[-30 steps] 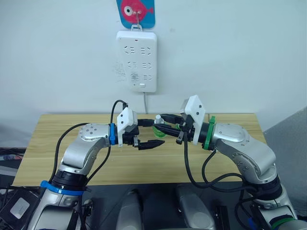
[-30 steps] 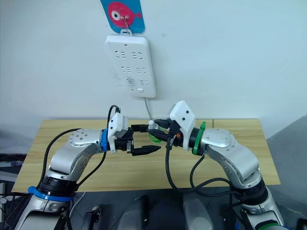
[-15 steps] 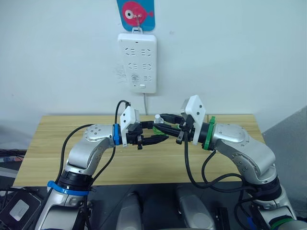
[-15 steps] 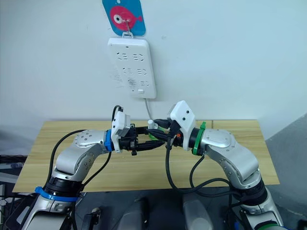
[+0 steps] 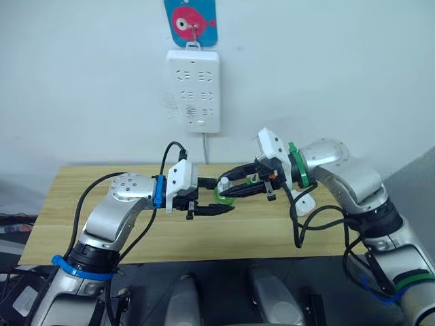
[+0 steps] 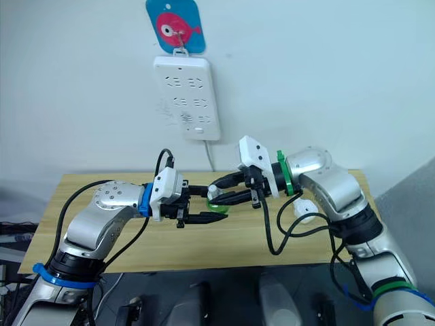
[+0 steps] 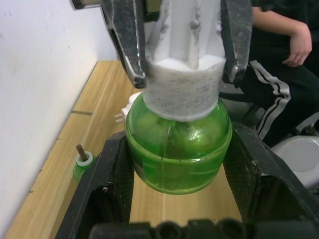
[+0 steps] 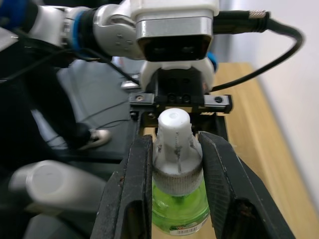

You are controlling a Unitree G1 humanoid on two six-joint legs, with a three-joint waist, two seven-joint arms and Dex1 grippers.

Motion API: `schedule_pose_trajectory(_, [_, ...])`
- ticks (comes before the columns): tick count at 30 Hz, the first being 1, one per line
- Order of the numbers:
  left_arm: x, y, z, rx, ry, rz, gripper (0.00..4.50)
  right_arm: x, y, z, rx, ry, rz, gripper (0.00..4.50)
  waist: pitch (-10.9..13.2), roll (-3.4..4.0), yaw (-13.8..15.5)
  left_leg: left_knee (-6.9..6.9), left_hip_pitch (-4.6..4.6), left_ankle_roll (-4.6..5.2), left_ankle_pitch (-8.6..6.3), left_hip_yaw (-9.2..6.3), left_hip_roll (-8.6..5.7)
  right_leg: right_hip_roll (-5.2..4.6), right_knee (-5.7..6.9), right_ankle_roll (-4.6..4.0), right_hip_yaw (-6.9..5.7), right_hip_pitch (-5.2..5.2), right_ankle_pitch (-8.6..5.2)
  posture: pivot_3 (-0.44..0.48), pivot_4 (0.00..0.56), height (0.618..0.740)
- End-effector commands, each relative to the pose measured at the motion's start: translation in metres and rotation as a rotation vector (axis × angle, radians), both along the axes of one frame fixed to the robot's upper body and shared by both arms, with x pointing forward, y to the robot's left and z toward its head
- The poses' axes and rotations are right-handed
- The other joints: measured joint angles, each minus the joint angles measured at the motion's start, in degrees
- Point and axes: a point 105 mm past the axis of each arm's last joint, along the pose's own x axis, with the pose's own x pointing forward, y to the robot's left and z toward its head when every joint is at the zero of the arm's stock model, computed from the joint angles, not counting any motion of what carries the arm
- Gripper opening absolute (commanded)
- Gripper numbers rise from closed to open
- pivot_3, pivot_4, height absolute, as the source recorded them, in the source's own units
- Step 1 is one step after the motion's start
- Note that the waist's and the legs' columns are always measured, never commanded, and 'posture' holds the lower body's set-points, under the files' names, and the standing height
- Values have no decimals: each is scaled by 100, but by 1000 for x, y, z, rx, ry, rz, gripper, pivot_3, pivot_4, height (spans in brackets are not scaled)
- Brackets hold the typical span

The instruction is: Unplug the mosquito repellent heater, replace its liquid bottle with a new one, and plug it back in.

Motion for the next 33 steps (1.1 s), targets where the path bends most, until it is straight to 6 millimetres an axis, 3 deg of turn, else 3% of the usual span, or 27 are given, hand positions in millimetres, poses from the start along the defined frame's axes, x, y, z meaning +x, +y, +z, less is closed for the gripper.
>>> schedule_pose_trajectory(1, [-1, 4, 8, -14, -36, 28, 2282, -4, -5, 6, 50, -20, -2, 1767, -6, -1, 25, 1, -3, 0, 0, -3, -2, -3, -1, 0, -3, 0, 0, -126, 171, 725])
schedule_pose_trajectory(6, [5, 4, 5, -49, -45, 93, 2282, 7, -25, 22, 159, -114, -214, 3444, -8, -1, 23, 6, -8, -1, 0, -5, -3, -6, -1, 0, -5, -2, 0, -140, 166, 725])
schedule_pose_trajectory(9, [8, 1, 5, -72, -46, 121, 2282, -5, -30, 21, 217, -117, -317, 3491, -23, -1, 27, 11, -8, -1, 0, -10, -1, -5, 1, 0, -12, 1, 0, -146, 166, 725])
schedule_pose_trajectory(13, [13, -1, 4, -89, -43, 156, 2282, -19, -22, 9, 291, -157, -499, 3491, -64, 0, 7, 12, -9, -1, 0, -13, 0, -1, 6, 0, -10, 1, 0, -160, 165, 725])
schedule_pose_trajectory(22, [21, -8, 5, -103, -49, 166, 2282, -11, -1, -2, 374, -191, -699, 3491, -112, 6, -13, 29, -3, -2, 1, 4, -3, 4, 14, 14, 15, 1, 6, -168, 163, 725])
schedule_pose_trajectory(25, [20, -8, 5, -101, -49, 163, 2282, -9, 1, -5, 365, -188, -692, 2886, -115, 6, -2, 28, -4, -2, 1, 2, -5, 2, 14, 14, 14, 1, 7, -160, 163, 725])
schedule_pose_trajectory(30, [16, -6, 6, -96, -48, 154, 2282, -18, 8, -14, 321, -113, -560, 1106, -123, 7, -3, 28, -3, -2, 1, 0, -2, 3, 16, 14, 11, 1, 8, -132, 160, 725])
schedule_pose_trajectory(33, [11, -7, 7, -93, -44, 135, 2282, -19, 9, -16, 270, -91, -420, 982, -124, 5, 3, 29, -3, -2, 1, 1, -4, 2, 15, 14, 12, 4, 8, -112, 158, 725])
